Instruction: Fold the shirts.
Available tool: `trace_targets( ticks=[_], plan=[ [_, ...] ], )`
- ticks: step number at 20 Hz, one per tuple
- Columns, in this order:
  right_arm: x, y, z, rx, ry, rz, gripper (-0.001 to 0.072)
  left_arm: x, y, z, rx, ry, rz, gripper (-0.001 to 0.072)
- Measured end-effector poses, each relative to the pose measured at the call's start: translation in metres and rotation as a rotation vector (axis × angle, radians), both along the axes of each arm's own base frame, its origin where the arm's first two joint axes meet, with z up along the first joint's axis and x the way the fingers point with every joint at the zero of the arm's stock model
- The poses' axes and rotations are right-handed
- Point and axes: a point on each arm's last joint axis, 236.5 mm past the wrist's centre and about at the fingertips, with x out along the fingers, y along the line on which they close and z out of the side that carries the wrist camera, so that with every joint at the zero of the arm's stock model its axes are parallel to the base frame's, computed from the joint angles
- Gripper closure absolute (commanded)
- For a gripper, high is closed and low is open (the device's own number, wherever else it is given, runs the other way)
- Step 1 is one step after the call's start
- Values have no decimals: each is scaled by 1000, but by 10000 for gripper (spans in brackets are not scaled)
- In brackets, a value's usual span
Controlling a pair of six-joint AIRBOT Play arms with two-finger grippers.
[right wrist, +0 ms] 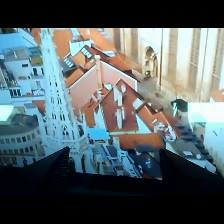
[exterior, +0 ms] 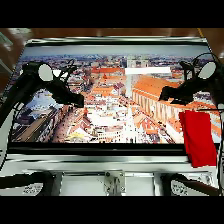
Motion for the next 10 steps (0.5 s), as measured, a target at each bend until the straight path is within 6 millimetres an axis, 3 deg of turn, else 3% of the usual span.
trace_targets(
  ticks=[10],
  plan=[
    [-2,14,-1,24,15,20,29,8,-4,0,-8,-37,-35,28]
  ],
)
